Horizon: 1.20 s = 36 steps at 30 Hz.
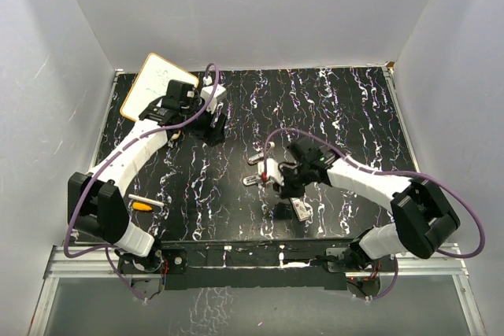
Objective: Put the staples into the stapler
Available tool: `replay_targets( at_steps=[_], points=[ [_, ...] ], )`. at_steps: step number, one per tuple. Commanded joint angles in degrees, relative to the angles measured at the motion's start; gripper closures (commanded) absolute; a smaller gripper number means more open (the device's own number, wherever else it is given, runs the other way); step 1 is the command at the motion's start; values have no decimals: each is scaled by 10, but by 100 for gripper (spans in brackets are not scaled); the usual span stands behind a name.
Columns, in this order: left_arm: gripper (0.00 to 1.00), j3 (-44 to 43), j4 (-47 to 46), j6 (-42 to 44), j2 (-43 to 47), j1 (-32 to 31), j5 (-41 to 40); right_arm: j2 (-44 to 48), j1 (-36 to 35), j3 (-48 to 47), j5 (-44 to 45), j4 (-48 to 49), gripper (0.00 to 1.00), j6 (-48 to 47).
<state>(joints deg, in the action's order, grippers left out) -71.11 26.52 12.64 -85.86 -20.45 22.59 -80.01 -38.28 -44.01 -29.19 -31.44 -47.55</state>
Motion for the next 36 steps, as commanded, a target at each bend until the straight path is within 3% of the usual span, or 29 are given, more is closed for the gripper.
replay_targets(
  at_steps=[1,9,18,31,36],
  points=[
    [28,-79,36,19,0,3,60,28,56,-84,-122,17,86,52],
    [28,-133,-41,-25,38,5,204,10,142,-219,-264,53,86,235],
    [33,-99,-193,-220,59,8,397,-9,161,-273,-308,193,85,504],
    [38,5,-486,-496,53,6,447,-40,161,-257,-392,453,85,745],
    [41,33,-551,-537,51,2,437,-46,160,-245,-395,505,85,788]
  ],
)
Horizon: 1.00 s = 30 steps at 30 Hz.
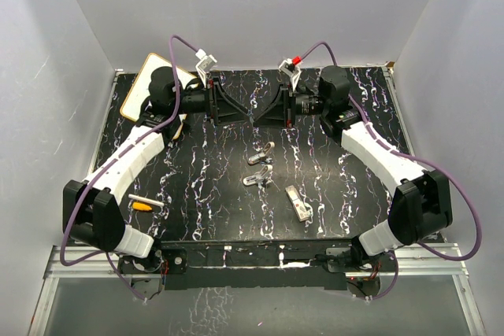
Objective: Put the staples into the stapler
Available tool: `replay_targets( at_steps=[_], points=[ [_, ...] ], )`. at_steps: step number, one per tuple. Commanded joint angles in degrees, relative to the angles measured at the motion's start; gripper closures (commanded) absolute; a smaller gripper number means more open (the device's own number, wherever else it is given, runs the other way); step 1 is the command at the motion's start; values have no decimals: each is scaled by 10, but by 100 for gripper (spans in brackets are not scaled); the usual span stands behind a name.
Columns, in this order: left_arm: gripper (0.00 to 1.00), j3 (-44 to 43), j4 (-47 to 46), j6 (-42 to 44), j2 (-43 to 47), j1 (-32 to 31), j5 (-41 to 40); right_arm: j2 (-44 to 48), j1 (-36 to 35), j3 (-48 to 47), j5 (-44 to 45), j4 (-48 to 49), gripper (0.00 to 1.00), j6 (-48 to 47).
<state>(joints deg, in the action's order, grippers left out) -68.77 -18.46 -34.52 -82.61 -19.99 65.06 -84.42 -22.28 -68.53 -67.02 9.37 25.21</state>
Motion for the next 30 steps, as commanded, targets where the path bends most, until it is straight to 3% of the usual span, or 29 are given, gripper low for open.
replay_targets(
  at_steps=[1,10,30],
  points=[
    [41,12,-103,-67,18,-3,9,-3,0,2,-15,97,85,62],
    [49,23,-102,-67,17,-5,-10,-12,0,14,-12,158,86,111],
    [56,15,-63,-33,18,-12,-19,-21,0,18,10,159,86,118]
  ],
)
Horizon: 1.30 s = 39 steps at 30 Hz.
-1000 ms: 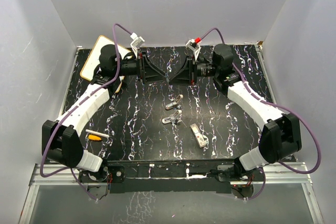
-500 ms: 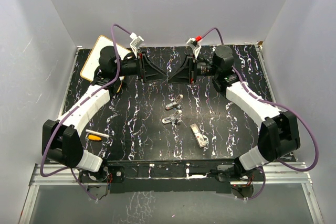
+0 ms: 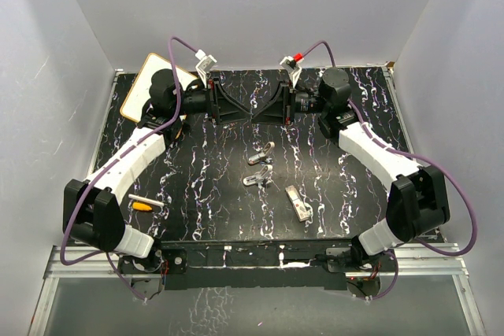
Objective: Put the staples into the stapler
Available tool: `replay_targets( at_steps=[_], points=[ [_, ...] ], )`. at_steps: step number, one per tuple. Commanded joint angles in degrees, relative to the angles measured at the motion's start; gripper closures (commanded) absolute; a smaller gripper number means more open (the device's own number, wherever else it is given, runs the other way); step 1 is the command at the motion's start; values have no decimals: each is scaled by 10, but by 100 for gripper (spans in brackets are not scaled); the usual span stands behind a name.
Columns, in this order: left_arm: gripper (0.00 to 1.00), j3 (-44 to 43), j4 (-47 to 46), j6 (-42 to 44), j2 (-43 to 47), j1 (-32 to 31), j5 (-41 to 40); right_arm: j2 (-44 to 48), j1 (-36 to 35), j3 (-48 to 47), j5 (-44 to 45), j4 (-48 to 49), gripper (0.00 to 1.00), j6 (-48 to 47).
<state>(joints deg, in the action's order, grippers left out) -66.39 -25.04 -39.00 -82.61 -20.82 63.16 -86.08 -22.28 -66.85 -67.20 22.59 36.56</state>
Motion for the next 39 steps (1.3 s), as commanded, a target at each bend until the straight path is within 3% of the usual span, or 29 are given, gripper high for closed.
replay_targets(
  at_steps=[1,15,20,26,39],
  points=[
    [56,-9,4,13,17,-4,0,-5,0,1,12,26,86,4],
    [64,-14,31,39,19,-7,-6,-6,0,5,18,21,86,-1],
    [58,-20,38,43,20,-7,-9,-1,0,11,14,21,86,-4],
    [58,-22,42,45,21,-7,-11,0,0,16,13,20,86,-6],
    [71,-21,44,50,20,-7,-9,0,0,16,11,22,87,-5]
  ],
)
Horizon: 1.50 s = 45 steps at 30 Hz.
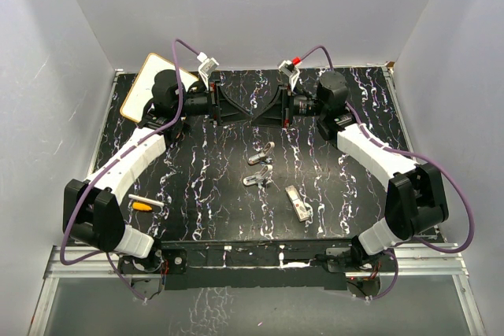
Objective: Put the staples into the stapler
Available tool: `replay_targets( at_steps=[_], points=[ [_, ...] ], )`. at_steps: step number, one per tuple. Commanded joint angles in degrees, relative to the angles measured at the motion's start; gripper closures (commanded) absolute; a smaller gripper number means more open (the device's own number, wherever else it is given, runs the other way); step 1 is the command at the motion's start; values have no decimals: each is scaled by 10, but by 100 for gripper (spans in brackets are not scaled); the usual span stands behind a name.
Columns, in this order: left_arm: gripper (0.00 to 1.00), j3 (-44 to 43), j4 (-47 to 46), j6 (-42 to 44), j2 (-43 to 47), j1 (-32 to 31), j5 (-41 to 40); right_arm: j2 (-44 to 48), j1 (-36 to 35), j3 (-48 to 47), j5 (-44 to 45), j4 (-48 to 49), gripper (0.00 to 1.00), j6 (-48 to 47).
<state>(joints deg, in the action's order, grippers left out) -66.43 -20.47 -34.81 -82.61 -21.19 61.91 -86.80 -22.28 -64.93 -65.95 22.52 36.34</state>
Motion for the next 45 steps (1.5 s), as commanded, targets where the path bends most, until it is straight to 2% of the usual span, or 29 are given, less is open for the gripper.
replay_targets(
  at_steps=[1,20,26,31,34,37,41,45],
  points=[
    [72,-20,-2,8,20,-3,3,7,0,-3,-1,23,87,-2],
    [89,-17,-14,0,19,-3,8,7,0,-2,-1,27,85,-1],
    [93,-17,-15,0,21,-3,7,7,0,1,0,27,77,-2],
    [94,-20,7,20,24,-3,0,15,0,4,0,8,61,-29],
    [95,-31,65,76,30,-3,-16,28,5,1,4,-54,55,-82],
    [96,-51,168,170,36,-3,-50,45,21,2,4,-103,51,-134],
    [97,-65,308,308,39,-16,-123,66,64,-3,8,-188,49,-225],
    [98,-51,381,410,39,-59,-205,82,126,-2,4,-271,48,-341]
  ],
)
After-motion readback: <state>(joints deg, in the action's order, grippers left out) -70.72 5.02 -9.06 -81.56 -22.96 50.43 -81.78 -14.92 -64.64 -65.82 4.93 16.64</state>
